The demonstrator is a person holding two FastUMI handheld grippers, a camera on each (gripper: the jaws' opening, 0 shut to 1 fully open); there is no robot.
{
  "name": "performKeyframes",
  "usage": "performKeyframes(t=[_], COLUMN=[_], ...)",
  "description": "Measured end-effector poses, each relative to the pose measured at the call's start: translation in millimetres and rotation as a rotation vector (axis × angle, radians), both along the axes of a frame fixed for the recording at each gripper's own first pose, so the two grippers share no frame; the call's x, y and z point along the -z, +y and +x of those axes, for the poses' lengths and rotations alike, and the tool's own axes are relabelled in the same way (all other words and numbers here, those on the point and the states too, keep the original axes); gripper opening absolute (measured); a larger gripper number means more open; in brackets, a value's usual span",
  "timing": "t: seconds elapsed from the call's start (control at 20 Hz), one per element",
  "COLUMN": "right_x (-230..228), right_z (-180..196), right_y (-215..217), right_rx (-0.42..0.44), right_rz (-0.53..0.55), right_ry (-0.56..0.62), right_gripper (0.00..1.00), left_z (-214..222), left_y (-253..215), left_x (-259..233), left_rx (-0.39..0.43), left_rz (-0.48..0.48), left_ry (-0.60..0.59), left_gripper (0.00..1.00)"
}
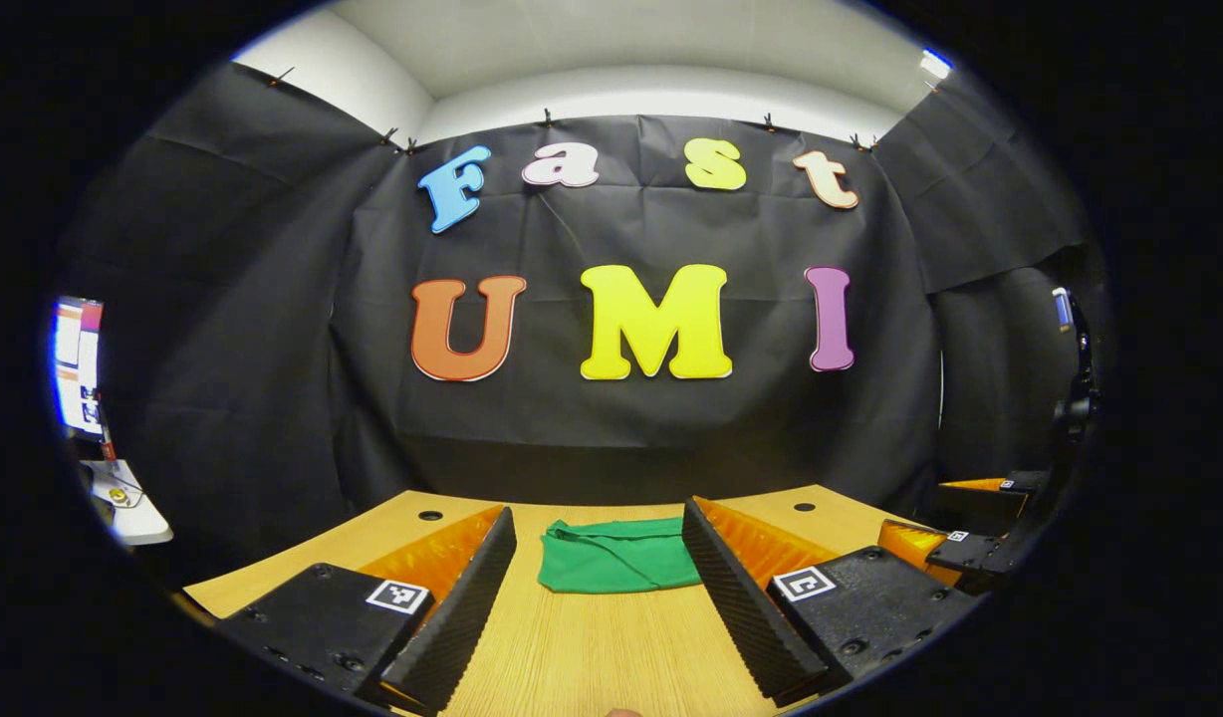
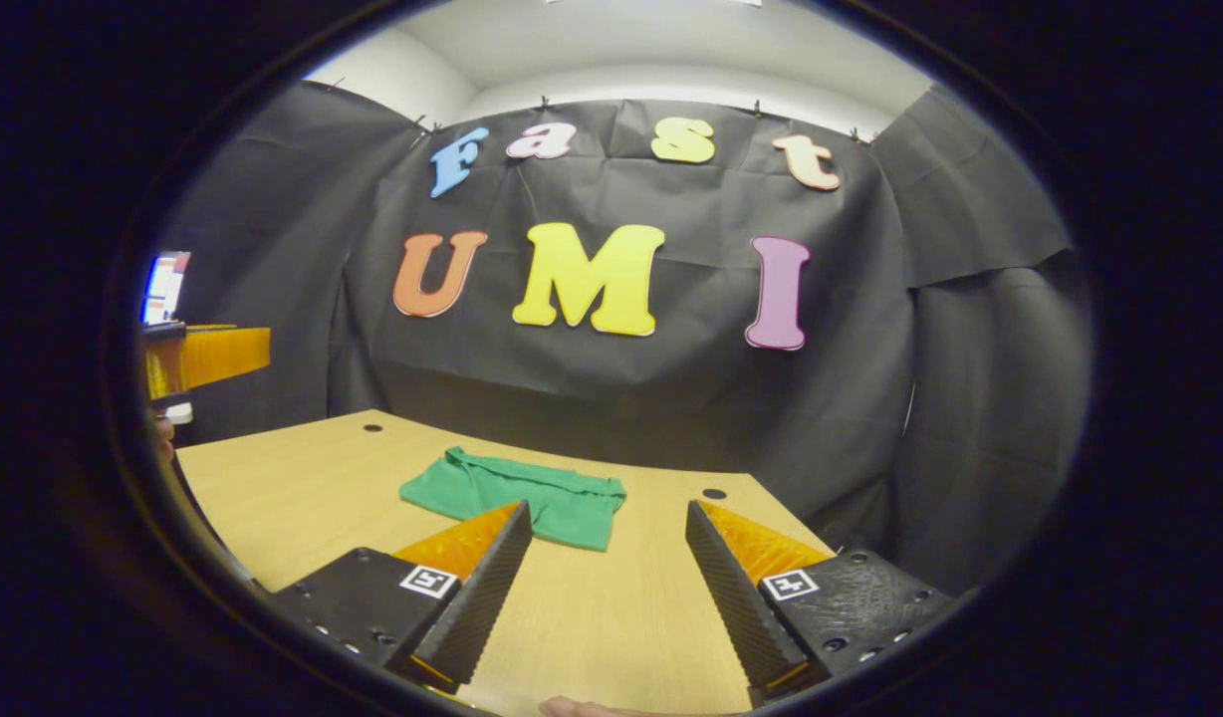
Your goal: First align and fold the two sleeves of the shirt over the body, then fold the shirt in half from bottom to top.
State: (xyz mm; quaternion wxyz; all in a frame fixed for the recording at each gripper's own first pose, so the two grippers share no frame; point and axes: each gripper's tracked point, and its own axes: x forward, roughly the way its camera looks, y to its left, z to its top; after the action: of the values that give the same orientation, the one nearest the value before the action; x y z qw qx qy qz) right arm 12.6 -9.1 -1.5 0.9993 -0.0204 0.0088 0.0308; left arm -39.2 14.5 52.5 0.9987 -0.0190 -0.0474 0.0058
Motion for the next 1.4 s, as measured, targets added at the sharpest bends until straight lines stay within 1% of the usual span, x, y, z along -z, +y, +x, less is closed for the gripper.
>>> performKeyframes(t=[0.1, 0.25, 0.45, 0.65, 0.7, 1.4], right_x=[-3, 0, 0, 1, 1, 5], right_z=[1, -1, 0, 1, 2, 2], right_y=[3, 10, 7, 6, 5, 8], right_rx=[-0.002, -0.028, -0.019, -0.01, -0.009, -0.005], right_rz=[-0.004, -0.007, -0.018, -0.015, -0.016, -0.031], right_ry=[-0.02, -0.024, -0.03, -0.025, -0.027, -0.024], right_gripper=[0.96, 0.95, 0.95, 0.95, 0.95, 0.95], left_z=[6, 13, 18, 11, 16, 16], left_y=[-1, -5, -22, -28, -29, -30], left_x=[8, 16, 27, 27, 28, 31], left_rx=[0.011, 0.018, 0.05, 0.06, 0.062, 0.067], left_rz=[-0.005, 0.003, 0.038, 0.067, 0.067, 0.073], left_ry=[0.021, 0.048, 0.076, 0.074, 0.071, 0.084], left_gripper=[1.0, 1.0, 1.0, 1.0, 1.0, 1.0])
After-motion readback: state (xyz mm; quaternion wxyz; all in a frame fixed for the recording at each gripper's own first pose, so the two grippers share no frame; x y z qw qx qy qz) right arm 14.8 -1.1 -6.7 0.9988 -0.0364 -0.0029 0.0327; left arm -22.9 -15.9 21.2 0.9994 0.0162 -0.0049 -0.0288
